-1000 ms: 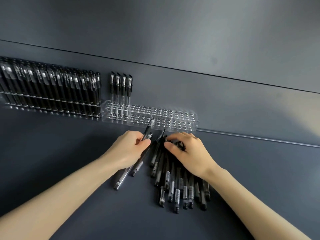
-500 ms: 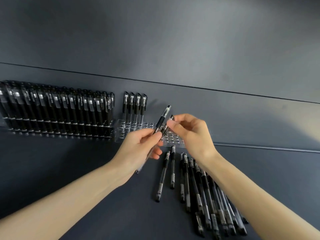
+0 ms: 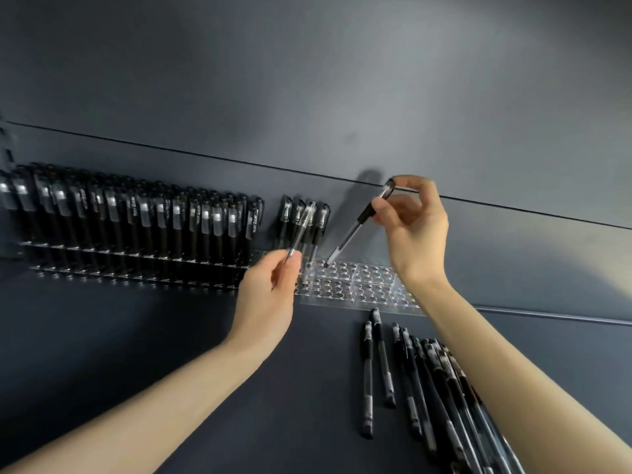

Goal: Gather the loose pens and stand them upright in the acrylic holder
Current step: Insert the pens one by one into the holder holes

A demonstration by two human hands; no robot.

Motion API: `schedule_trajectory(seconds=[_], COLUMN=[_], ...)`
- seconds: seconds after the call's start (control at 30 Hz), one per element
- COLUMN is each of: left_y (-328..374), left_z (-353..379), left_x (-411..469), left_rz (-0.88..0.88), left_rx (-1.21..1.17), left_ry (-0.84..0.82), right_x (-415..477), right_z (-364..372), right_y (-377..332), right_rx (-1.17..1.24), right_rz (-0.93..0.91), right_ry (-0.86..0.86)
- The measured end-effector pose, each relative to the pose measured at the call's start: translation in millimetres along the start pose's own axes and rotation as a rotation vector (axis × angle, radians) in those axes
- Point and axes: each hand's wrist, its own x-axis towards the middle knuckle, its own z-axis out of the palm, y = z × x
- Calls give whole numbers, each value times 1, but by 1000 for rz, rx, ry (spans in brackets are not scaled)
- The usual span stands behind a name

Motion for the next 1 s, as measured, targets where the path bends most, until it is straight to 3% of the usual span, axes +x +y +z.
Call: schedule_trajectory(seconds=[0.23,0.8,1.0], left_y=[-9,-13,-12], left_z=[6,5,6], left_x=[-1,1,2], left_rz=[26,1,-6], left_rx=[-42,-111,-96], left_ry=[16,6,4], right_x=[12,15,10], right_z=[19,30,27], right_y=[16,35,36], right_rx=[-40,-261,-285], right_rz=[-61,-88,-80], right_ry=[-18,-307,-303])
